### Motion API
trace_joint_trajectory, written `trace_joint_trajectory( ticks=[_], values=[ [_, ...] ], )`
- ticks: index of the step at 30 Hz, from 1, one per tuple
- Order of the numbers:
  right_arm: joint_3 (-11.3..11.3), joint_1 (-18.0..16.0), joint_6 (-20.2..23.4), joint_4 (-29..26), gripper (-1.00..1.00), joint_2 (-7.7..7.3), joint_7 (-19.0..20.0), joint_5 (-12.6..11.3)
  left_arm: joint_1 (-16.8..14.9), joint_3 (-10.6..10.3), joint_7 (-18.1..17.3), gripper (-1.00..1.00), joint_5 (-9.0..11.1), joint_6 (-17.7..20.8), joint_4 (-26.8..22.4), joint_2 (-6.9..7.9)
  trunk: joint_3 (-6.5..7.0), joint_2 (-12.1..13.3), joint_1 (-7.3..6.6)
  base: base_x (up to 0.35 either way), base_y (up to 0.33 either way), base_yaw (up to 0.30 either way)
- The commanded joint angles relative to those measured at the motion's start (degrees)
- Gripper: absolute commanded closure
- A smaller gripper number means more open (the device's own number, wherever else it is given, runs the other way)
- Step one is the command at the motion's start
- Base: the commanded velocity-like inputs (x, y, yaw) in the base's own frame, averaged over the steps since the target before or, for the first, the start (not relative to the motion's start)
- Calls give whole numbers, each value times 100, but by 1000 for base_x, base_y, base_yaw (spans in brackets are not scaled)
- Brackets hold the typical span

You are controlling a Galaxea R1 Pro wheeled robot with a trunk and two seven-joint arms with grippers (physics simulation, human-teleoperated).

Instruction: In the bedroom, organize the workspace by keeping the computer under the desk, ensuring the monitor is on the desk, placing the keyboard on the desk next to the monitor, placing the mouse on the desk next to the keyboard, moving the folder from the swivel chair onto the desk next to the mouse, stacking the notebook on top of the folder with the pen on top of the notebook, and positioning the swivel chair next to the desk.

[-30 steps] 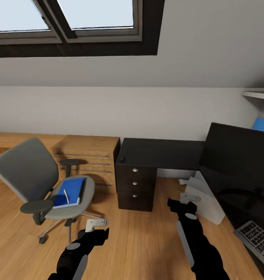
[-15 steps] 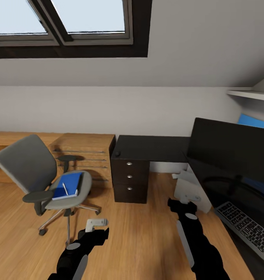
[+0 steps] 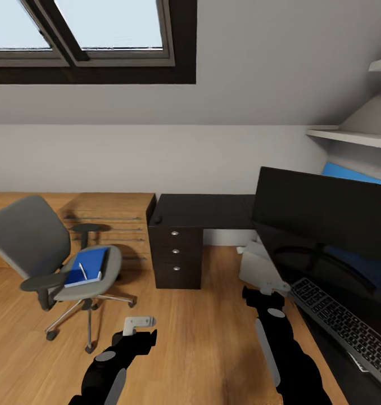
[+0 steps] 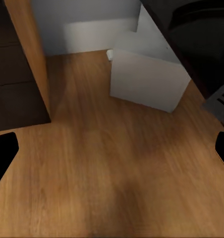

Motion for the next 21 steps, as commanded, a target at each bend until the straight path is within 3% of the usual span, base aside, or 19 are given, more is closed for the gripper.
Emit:
trace_joint_trajectory(
  ticks=[1,12,21],
  values=[
    [-2,-4,34,-5,-100,3,-8,12,-3,-4,52,-100,60,22,-8,1,-7,-5,0,-3,-287,-40],
    [-5,-3,36,-13,-100,3,-11,13,-6,2,58,-100,58,22,-8,3,-7,-5,0,-2,-302,-8],
    [-8,-4,35,-15,-100,3,-10,14,-5,9,61,-100,58,22,-9,3,1,-5,0,-103,-129,-99]
  ],
)
